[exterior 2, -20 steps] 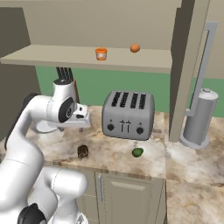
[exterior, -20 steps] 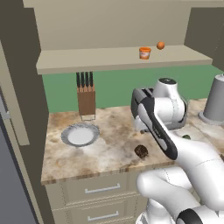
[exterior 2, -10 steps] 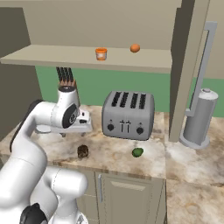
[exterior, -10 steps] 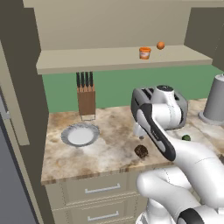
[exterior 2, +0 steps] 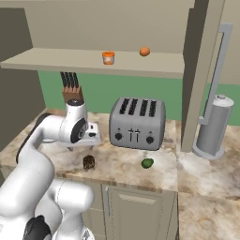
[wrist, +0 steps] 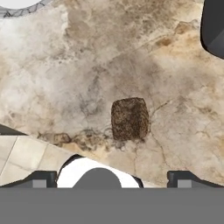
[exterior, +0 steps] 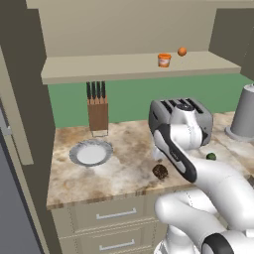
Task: Pick the avocado and bread from the counter and place them on the plate. Then pick the jam from the cabinet and place it next to the plate. Lastly close the cabinet door.
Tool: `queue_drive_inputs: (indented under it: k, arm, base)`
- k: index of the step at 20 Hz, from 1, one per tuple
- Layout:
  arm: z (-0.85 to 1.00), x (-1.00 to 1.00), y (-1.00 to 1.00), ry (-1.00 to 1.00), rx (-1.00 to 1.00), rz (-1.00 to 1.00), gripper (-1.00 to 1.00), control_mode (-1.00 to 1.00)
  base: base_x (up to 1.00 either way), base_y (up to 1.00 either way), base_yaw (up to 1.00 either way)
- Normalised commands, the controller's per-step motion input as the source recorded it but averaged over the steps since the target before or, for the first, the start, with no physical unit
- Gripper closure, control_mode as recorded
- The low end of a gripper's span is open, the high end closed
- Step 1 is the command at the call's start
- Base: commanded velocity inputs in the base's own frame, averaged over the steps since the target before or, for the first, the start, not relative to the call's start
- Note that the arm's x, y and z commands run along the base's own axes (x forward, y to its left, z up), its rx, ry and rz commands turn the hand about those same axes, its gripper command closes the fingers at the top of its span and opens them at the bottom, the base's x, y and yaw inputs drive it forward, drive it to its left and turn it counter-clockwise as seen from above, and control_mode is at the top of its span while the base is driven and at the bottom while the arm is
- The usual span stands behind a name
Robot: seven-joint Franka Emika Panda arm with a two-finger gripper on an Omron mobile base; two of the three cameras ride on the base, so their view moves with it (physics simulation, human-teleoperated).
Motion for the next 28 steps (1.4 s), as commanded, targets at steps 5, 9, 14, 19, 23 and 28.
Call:
queue_drive_inputs:
  k: [5, 9, 14, 19, 23, 28]
  arm:
    - [-0.26, 0.23, 0.00, 0.00, 0.00, 0.00, -1.00, -1.00]
    - [-0.26, 0.17, -0.01, 0.00, 0.00, 0.00, -1.00, -1.00]
    - [-0.25, 0.13, 0.00, 0.00, 0.00, 0.00, -1.00, -1.00]
    - [-0.29, 0.03, 0.00, 0.00, 0.00, 0.01, -1.00, -1.00]
    - [-0.26, 0.00, 0.00, 0.00, 0.00, 0.02, -1.00, -1.00]
    - [-0.25, 0.00, 0.00, 0.00, 0.00, 0.03, -1.00, -1.00]
  base:
    - [0.00, 0.00, 0.00]
    - [0.00, 0.00, 0.00]
    - [0.00, 0.00, 0.00]
    - [0.00, 0.00, 0.00]
    - [0.00, 0.00, 0.00]
    - [0.00, 0.00, 0.00]
